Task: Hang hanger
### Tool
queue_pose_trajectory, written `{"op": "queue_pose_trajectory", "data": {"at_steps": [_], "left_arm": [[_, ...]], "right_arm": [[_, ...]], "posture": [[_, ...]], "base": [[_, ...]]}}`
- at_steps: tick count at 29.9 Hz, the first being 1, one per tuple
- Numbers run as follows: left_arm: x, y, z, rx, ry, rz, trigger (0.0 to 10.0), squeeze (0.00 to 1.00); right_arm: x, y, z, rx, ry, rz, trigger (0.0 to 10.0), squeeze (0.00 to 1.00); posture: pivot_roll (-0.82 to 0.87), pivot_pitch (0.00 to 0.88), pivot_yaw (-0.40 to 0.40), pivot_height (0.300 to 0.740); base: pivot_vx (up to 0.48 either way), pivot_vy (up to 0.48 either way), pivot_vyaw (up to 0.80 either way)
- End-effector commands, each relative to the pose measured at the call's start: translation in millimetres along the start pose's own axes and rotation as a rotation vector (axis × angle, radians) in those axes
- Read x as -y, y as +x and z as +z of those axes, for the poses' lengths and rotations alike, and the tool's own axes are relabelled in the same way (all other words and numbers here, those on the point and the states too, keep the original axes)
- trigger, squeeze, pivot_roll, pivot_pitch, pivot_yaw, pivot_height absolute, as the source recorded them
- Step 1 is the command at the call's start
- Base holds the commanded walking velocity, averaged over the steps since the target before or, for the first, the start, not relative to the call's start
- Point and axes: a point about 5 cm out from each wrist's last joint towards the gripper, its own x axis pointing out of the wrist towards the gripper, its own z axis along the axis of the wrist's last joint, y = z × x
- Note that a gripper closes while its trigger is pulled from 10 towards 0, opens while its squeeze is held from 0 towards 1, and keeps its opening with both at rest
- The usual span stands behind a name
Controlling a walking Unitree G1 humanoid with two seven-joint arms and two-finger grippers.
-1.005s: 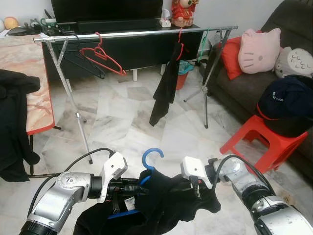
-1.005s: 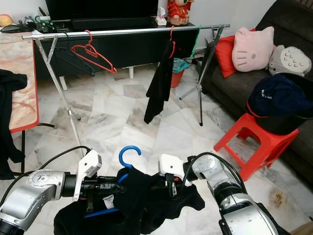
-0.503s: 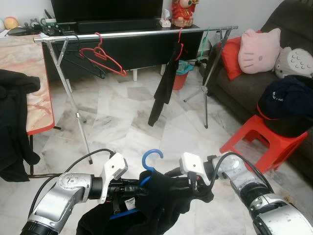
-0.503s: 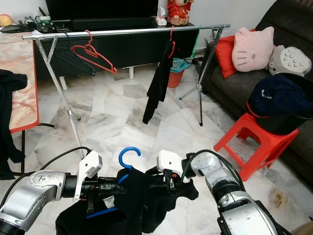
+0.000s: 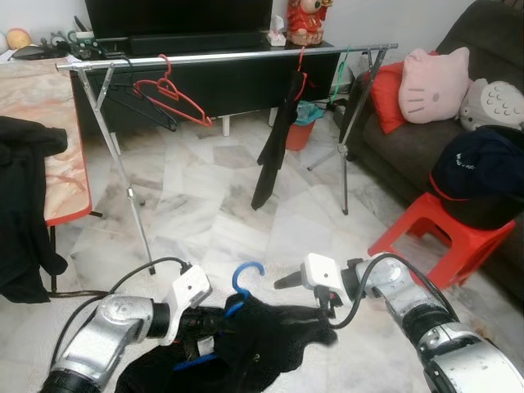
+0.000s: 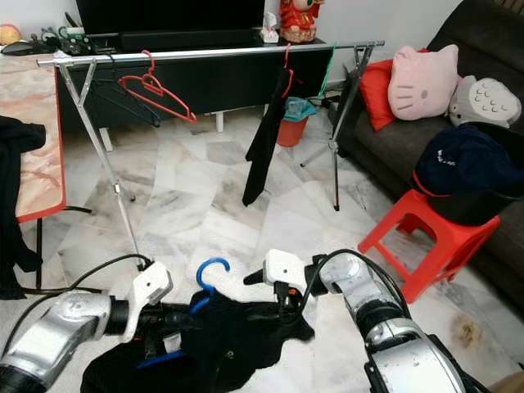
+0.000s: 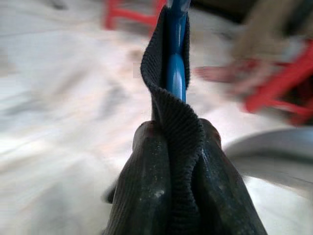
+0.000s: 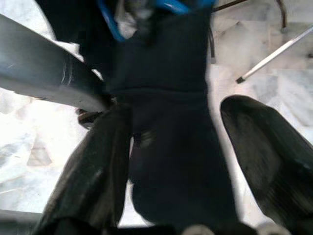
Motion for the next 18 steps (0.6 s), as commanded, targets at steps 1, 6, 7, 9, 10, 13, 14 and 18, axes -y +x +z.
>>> {"op": "queue_pose_trajectory", "data": {"at_steps": [1, 6, 7, 9, 10, 13, 14, 18], "left_arm": [[-17.5, -0.2, 0, -0.013, 0.02, 0.181, 1.0, 0.0], [-30.3, 5.3, -5, 0.031, -0.048, 0.401, 10.0, 0.0], [-31.3, 6.0, -5, 0.038, -0.055, 0.423, 10.0, 0.0], [-35.3, 6.6, -4, 0.067, -0.069, 0.493, 10.0, 0.0], [-35.3, 6.6, -4, 0.067, -0.069, 0.493, 10.0, 0.0], [-44.3, 4.3, -1, 0.141, -0.113, 0.653, 10.0, 0.0], [-46.1, 3.2, 0, 0.159, -0.129, 0.686, 10.0, 0.0], [-49.1, 1.3, 3, 0.212, -0.156, 0.755, 10.0, 0.0]], "right_arm": [[6.2, -7.8, 1, -0.043, -0.047, -0.054, 10.0, 0.0], [12.1, -12.8, -13, -0.102, -0.002, -0.275, 10.0, 0.0], [13.3, -14.0, -14, -0.107, 0.009, -0.309, 10.0, 0.0], [19.0, -17.4, -18, -0.128, 0.034, -0.439, 10.0, 0.0], [19.0, -17.4, -18, -0.128, 0.034, -0.439, 10.0, 0.0], [29.7, -29.1, -32, -0.166, 0.177, -0.827, 10.0, 0.0], [29.4, -30.6, -38, -0.158, 0.248, -0.922, 10.0, 0.0], [17.5, -30.2, -60, -0.152, 0.5, -1.155, 10.0, 0.0]], "posture": [[0.07, 0.0, -0.106, 0.74], [0.05, 0.0, -0.099, 0.74], [0.05, 0.0, -0.097, 0.74], [0.05, 0.0, -0.096, 0.74], [0.05, 0.0, -0.096, 0.74], [0.04, 0.0, -0.084, 0.74], [0.04, 0.0, -0.083, 0.74], [0.03, 0.0, -0.074, 0.74]], "base": [[0.0, 0.0, 0.0], [0.0, 0.0, 0.0], [0.0, 0.0, 0.0], [0.0, 0.0, 0.0], [0.0, 0.0, 0.0], [0.0, 0.0, 0.0], [0.0, 0.0, 0.0], [0.0, 0.0, 0.0]]}}
